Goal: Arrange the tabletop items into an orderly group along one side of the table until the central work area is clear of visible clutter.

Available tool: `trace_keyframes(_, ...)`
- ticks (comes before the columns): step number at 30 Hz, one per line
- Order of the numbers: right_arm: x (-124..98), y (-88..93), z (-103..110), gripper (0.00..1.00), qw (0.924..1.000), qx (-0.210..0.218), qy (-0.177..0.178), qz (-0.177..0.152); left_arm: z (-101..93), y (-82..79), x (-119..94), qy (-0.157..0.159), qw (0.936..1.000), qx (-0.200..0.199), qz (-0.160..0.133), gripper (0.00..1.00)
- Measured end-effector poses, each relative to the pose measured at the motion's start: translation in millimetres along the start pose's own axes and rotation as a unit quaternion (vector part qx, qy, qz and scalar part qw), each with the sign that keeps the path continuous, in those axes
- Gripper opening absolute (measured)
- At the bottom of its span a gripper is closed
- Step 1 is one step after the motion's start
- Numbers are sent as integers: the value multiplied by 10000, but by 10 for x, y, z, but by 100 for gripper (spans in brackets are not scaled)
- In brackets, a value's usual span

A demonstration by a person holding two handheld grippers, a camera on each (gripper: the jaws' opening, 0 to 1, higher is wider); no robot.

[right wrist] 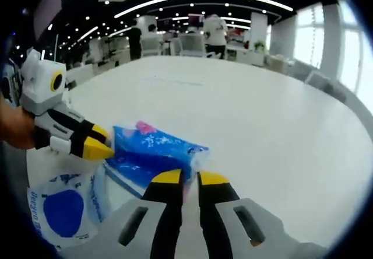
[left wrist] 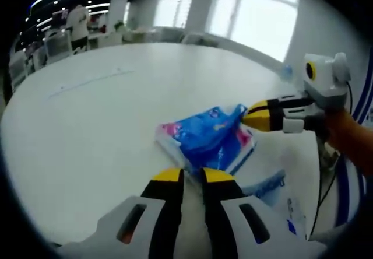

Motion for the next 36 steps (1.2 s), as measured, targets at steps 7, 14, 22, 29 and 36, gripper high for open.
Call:
trace_keyframes(7,-30,8,-16,12,10000,67,26,-15,-1,4,-14,-4,10000,-49,28,19)
trace_keyframes(14,-91,5,-68,16,9997,207,93,-78,14,-32,-47,-50,10000,-80,-15,25)
trace_keyframes(22,-198,-131,-63,22,9990,265,194,-303,24,-87,-150,-94,9998,-137,-87,33)
trace_keyframes(29,-343,-381,81,24,9982,85,140,-577,-25,-234,-334,-24,9994,-144,-329,35)
trace_keyframes(36,-486,-666,341,27,9963,-126,-61,-849,-31,-355,-636,-34,9982,-80,-597,36)
Point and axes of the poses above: the point that each gripper's makers call its tool centre point, and the gripper's own axes: x roughly forward along the fingers, z roughly to its left, y roughly out of its underside, the point moved 2 cm from there along -x, roughly backward along the fingers, and after that the axes turned 13 degrees about x, right-handed, at the moved point
